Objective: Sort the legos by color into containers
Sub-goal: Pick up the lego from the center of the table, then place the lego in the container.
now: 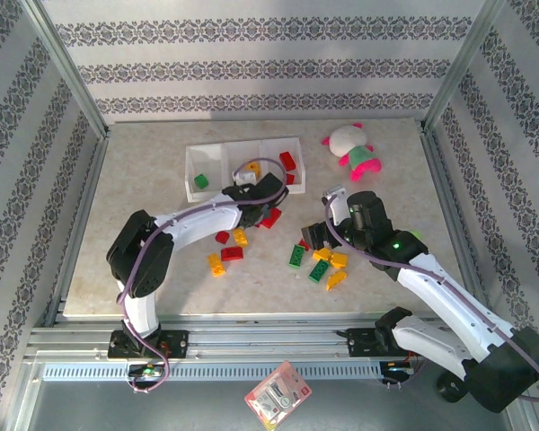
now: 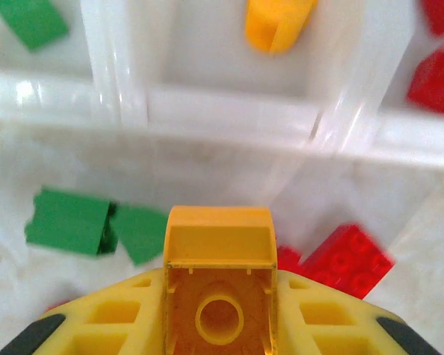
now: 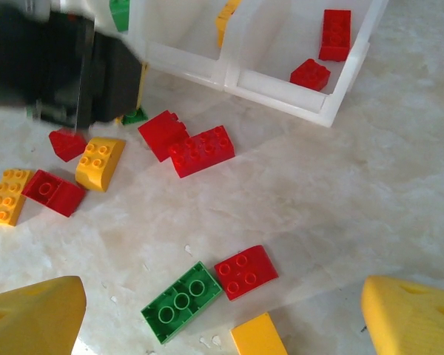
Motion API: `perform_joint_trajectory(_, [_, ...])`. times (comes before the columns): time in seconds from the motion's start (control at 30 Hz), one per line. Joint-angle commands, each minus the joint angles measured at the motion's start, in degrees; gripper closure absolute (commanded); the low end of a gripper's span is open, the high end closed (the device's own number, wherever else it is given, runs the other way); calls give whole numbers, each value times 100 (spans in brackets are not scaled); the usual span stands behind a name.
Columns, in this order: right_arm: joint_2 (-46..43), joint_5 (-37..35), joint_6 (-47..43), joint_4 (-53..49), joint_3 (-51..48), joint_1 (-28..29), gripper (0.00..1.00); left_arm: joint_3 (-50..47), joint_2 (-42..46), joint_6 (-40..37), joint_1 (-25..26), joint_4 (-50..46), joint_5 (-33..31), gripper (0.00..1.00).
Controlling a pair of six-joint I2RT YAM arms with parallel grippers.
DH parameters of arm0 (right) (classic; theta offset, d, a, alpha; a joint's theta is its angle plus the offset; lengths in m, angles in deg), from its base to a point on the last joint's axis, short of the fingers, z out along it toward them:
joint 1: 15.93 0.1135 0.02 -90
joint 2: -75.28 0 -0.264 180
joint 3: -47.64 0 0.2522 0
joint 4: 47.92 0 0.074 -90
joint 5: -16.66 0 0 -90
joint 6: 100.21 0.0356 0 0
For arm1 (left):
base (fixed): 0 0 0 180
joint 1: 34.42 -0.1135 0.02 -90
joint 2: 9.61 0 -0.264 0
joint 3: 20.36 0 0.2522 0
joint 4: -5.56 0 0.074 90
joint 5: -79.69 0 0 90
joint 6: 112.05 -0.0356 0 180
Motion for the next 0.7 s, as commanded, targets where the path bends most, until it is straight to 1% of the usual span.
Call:
perform_joint_trajectory(0.0, [12, 71, 117, 203, -111, 89, 5, 616, -253, -796, -396, -72, 16, 71])
perform_joint_trajectory(0.1, [4, 54, 145, 213, -110, 97, 5, 1312, -721, -1154, -750, -118, 353, 71])
perform_joint_trajectory(0.23, [3, 29, 157, 207, -143, 98, 4, 2433, -1460, -1530, -1078, -510, 379, 71])
perform_joint_trajectory(0.33, [20, 15, 158, 207, -158, 98, 4, 3099, -1907, -1689, -1285, -695, 514, 71])
perform_joint_trajectory(0.43, [54, 0, 165, 220, -139, 98, 4, 3552, -2245, -1778, -1402, -834, 587, 70])
perform_joint_trajectory(0.57, [121, 32, 198, 279, -121, 107, 5, 3889, -2584, -1874, -1487, -921, 802, 69])
perform_joint_trajectory(0.67, [192, 3, 195, 301, -121, 118, 5, 3992, -2707, -1904, -1492, -948, 866, 65])
